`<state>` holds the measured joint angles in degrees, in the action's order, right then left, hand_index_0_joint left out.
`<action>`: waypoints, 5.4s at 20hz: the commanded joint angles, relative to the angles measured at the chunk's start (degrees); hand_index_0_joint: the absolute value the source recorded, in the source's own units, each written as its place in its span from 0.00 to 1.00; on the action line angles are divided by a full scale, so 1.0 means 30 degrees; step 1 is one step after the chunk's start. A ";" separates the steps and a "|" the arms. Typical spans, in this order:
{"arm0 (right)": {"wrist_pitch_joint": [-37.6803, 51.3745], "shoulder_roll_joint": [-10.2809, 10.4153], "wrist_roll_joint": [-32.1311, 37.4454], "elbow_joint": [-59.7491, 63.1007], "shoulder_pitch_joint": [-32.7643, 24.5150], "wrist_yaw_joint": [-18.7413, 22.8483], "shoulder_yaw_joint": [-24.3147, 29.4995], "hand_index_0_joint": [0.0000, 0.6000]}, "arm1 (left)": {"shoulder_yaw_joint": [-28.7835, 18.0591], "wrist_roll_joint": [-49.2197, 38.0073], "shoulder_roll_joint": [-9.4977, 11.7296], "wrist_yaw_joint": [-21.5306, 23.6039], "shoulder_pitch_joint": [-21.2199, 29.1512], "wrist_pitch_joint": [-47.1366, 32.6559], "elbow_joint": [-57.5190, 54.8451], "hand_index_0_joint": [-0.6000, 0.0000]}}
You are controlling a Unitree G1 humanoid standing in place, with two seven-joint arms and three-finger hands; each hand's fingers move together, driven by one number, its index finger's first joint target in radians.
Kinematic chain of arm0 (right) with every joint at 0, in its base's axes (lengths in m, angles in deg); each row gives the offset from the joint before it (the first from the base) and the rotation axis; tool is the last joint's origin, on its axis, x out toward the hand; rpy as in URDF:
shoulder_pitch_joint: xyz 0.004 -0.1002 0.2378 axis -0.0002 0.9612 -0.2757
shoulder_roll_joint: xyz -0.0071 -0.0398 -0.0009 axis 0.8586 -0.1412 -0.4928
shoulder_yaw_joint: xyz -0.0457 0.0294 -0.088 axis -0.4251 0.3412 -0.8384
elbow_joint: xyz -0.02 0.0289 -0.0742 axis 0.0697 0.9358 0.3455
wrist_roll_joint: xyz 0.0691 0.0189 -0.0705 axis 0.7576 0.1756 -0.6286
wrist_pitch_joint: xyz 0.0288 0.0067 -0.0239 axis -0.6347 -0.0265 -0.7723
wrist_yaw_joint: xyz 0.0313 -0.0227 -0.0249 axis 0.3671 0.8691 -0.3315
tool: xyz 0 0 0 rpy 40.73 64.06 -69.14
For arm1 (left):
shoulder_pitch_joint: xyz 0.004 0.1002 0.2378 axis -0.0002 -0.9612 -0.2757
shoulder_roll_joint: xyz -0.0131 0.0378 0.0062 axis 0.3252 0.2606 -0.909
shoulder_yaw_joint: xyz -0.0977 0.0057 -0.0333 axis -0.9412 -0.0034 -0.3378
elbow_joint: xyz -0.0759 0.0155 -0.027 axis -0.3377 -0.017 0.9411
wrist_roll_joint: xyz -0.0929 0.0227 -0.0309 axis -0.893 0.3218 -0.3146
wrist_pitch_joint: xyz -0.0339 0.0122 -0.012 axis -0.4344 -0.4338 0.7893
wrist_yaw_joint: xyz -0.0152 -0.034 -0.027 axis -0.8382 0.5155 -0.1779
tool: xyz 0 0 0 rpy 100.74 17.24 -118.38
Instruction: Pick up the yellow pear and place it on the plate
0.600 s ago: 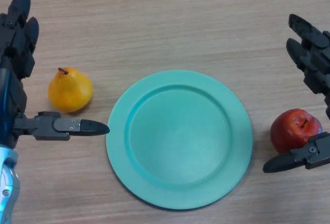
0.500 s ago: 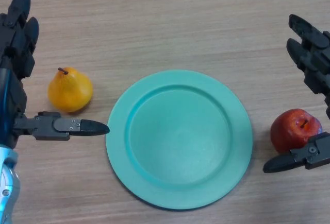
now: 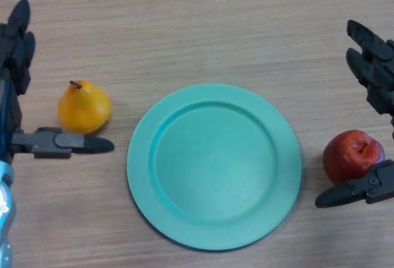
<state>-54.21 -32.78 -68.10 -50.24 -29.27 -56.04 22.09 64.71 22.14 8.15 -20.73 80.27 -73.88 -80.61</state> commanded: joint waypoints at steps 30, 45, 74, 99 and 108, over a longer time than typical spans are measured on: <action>0.2264 -0.0176 0.1720 -0.2495 0.0881 0.0255 0.3523 0.00 | 0.2752 0.7460 0.1663 0.7609 0.9431 -1.3285 2.3254 0.09; 0.1726 -0.0123 0.1517 -0.2843 0.0802 0.0120 0.3355 0.50 | 0.2000 0.8910 0.2204 1.0527 0.8210 -1.1636 2.0132 0.00; 0.2056 -0.0593 0.1907 -0.1920 -0.0104 0.0489 0.3285 0.00 | 0.8825 0.6831 -0.2573 0.0903 0.2869 -0.2052 0.4880 0.00; 0.2195 -0.0709 0.1309 -0.1514 -0.0591 0.0080 0.2244 0.00 | -0.0001 -0.0420 -0.0134 -0.0562 0.0748 0.0885 -0.4625 1.00; 0.1937 -0.0803 0.1836 -0.0880 -0.1247 0.0301 0.1585 0.00 | -0.0770 -0.1765 0.0235 -0.0384 0.0175 0.0277 -0.5252 1.00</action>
<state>-56.17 -33.02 -65.58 -50.24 -31.24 -57.01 23.89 66.06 17.46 6.44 -22.75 79.01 -66.17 -92.84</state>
